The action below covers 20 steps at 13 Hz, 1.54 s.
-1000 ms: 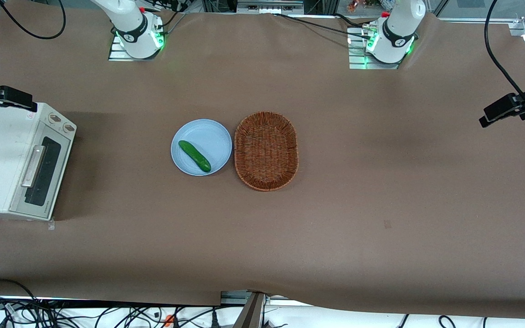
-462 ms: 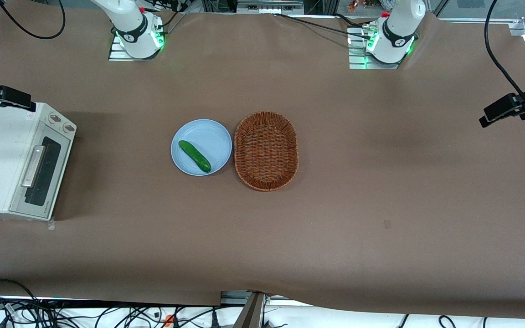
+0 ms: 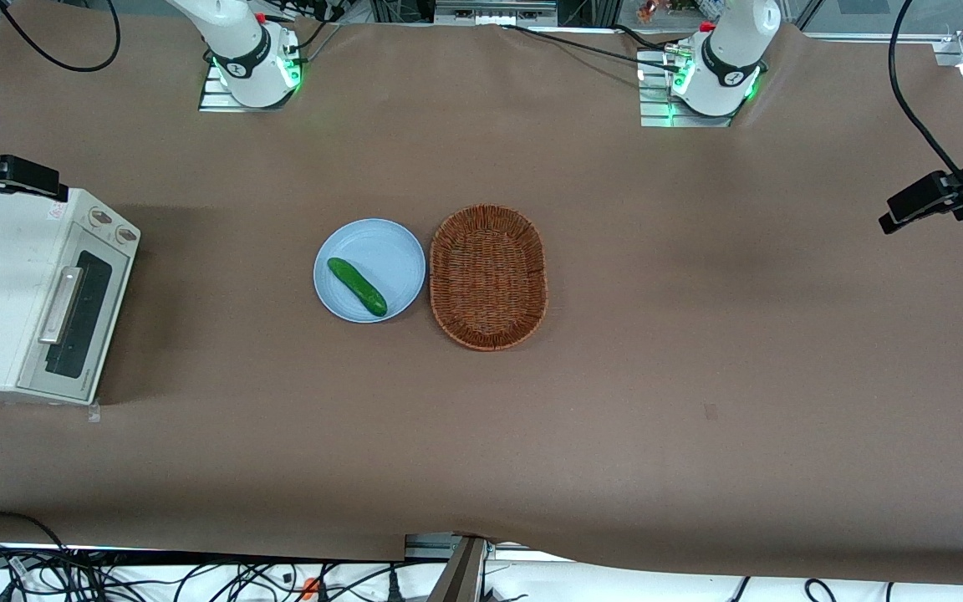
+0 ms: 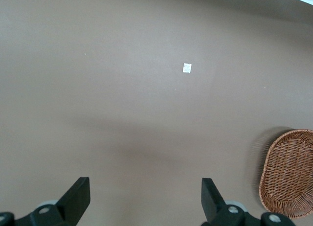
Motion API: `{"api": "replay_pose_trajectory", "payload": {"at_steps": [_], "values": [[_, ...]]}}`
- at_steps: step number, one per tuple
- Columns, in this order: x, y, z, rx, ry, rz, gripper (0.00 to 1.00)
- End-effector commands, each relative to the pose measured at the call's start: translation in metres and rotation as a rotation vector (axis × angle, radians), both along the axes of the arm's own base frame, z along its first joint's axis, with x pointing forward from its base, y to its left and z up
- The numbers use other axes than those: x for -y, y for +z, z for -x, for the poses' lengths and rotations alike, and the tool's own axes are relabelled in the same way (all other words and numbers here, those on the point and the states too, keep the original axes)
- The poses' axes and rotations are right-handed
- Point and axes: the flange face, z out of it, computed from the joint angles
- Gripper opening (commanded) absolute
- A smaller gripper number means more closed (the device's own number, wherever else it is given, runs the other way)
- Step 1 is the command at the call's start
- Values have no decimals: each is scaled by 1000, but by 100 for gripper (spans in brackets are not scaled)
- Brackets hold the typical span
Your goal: Open oven door with right arm only
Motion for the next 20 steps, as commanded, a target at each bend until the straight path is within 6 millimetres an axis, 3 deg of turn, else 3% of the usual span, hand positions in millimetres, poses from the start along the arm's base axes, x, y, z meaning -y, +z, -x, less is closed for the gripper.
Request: {"api": "replay_pose_trajectory", "payload": {"at_steps": [1,6,9,12,14,16,18,20], "values": [[-3,5,7,-11,2,-21,100],[-7,-19,-2,-54,7,-10,100],[-26,-56,-9,-128,28,-3,100],[-33,-102,-21,-197,26,3,98],[-39,-128,-28,-239,31,13,87],[-45,-151,-36,-257,42,22,67],[-47,-176,-41,-274,60,36,35],[-42,-204,-42,-272,103,104,12]]}}
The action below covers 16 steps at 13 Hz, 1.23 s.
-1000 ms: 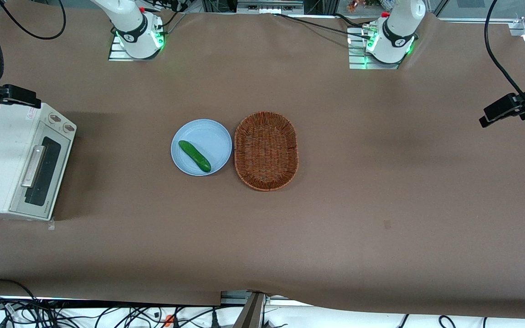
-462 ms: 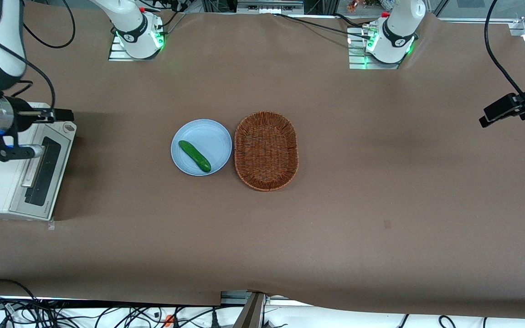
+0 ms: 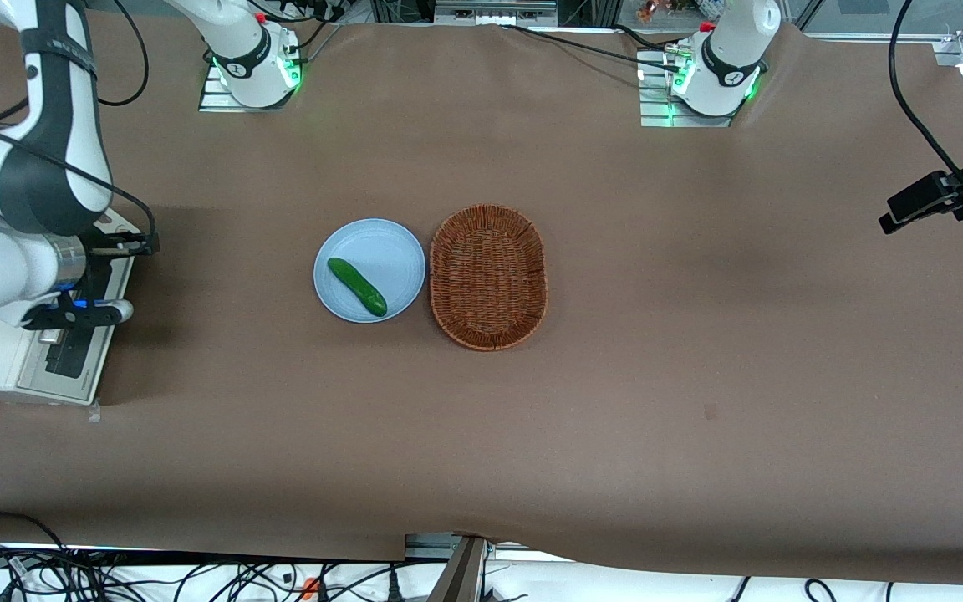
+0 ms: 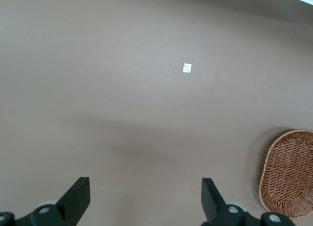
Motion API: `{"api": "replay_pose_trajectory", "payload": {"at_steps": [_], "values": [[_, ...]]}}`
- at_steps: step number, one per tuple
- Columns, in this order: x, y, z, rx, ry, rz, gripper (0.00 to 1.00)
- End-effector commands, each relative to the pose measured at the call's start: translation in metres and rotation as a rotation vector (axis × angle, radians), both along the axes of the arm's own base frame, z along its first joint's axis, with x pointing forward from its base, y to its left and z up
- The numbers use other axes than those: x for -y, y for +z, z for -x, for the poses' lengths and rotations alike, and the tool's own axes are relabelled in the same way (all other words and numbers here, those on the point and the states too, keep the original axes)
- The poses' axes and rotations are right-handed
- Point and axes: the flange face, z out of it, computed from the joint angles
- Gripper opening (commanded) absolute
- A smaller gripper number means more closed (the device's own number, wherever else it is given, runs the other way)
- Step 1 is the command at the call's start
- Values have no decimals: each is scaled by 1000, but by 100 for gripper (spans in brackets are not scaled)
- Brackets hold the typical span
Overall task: Open oven door with right arm only
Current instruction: 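Move the right gripper down to the toaster oven door handle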
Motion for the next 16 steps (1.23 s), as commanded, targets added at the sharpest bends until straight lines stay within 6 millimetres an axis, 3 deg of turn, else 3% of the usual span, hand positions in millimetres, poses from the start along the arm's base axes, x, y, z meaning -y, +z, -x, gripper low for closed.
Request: {"api": "replay_pose_trajectory", "payload": {"at_steps": [1,2,6,8,13,16], "values": [[-1,-30,4,-1,139,65,4],[2,-40,4,-1,204,72,0],[24,-68,5,-13,340,124,0],[47,-78,4,-13,398,133,0],[96,-80,1,-30,522,120,0],[104,-83,3,-45,543,126,0]]}}
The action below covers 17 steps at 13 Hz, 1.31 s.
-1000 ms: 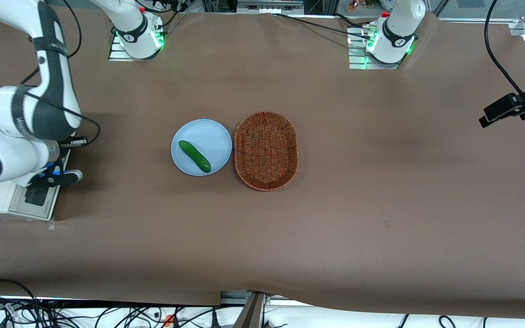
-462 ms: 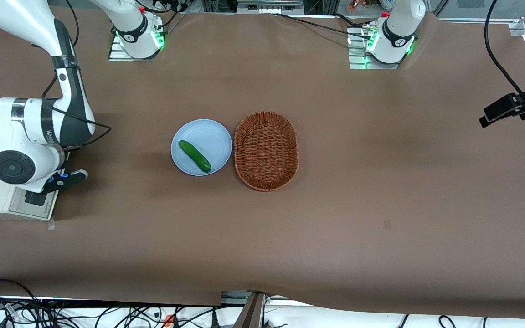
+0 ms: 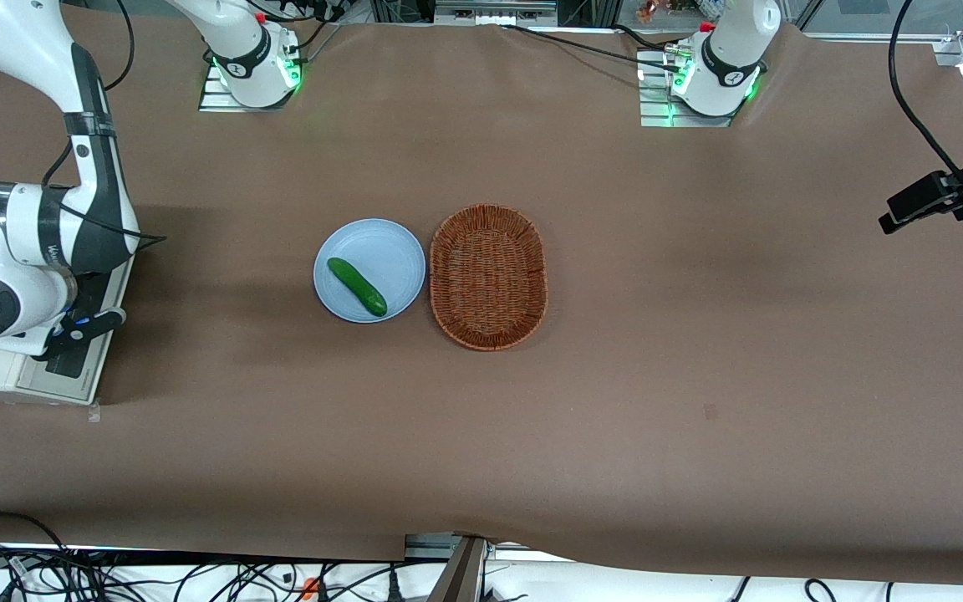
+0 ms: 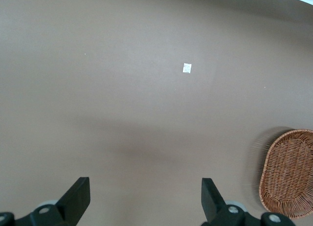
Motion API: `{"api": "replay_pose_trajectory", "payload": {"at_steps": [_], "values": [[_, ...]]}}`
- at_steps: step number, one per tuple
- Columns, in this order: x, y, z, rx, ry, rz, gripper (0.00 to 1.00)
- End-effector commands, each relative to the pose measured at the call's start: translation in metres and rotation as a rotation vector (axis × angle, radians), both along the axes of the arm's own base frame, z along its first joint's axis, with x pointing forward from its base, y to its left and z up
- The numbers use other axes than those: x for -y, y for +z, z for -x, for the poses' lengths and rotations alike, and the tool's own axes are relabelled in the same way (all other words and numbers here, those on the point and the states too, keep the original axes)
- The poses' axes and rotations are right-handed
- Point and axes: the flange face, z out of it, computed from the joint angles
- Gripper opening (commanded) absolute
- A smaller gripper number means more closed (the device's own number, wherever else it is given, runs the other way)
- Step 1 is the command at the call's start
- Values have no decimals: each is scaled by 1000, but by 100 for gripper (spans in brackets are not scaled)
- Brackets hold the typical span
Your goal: Open oven door with right arm only
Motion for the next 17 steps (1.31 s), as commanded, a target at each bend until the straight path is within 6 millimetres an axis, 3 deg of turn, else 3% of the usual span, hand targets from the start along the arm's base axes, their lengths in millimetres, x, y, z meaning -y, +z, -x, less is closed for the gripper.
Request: {"api": "replay_pose_trajectory", "payload": {"at_steps": [1,10,17], "values": [[10,1,5,-6,58,4,0],[20,1,3,-1,88,-4,0],[27,-13,5,13,95,-12,0]]}}
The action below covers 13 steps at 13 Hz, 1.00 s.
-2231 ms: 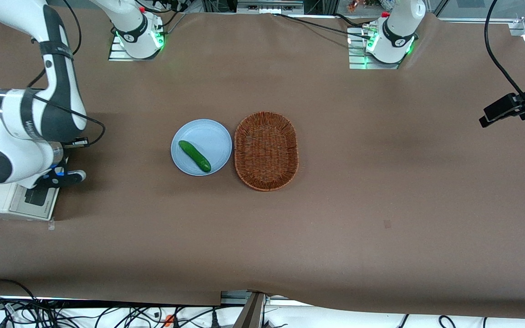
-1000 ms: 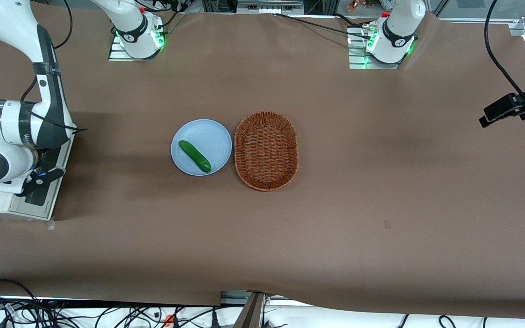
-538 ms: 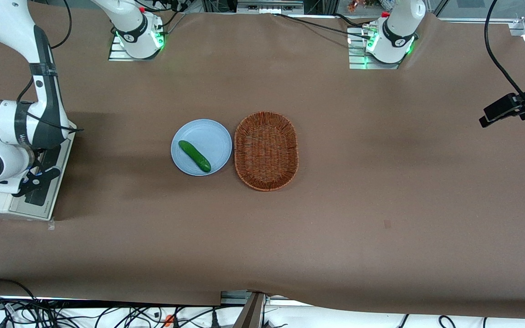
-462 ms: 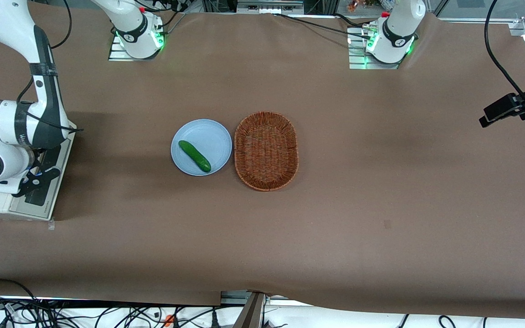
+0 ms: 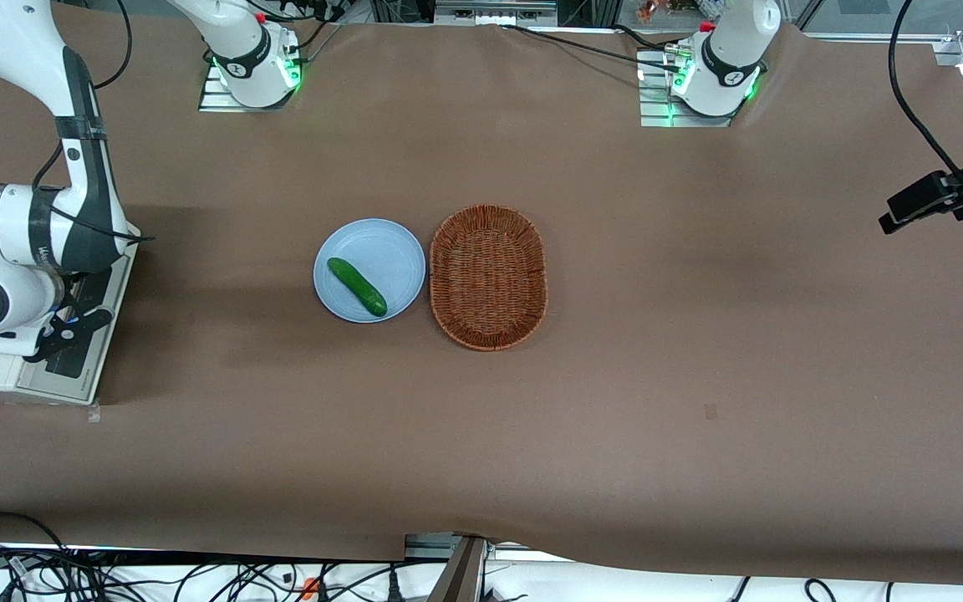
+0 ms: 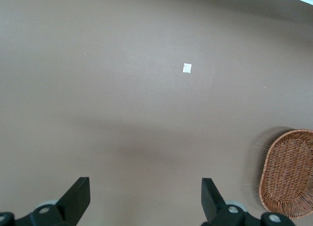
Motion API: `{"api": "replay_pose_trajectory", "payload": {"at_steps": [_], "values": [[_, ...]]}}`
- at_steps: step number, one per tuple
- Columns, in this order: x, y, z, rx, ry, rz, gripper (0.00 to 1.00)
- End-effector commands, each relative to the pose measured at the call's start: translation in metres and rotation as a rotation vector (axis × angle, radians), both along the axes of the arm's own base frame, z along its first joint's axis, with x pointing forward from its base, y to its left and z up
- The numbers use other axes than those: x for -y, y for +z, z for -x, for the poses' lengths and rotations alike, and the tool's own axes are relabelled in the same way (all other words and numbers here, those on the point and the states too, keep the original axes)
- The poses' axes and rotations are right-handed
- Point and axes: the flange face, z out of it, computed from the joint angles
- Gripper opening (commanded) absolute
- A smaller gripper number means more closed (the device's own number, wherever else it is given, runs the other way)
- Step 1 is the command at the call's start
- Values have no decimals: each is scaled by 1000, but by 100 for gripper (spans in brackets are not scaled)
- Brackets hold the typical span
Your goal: Open oven door with right arm only
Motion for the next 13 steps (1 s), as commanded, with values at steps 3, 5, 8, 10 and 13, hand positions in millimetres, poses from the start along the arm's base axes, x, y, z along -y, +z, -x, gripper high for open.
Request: {"api": "replay_pose_trajectory", "payload": {"at_steps": [3,5,8,10,13], "values": [[7,-8,5,18,16,-13,0],[1,-7,3,37,12,-18,0],[-7,-12,0,59,-5,-62,0],[-8,-20,-3,73,-5,-66,0],[-16,-36,-7,91,-38,-104,0]]}}
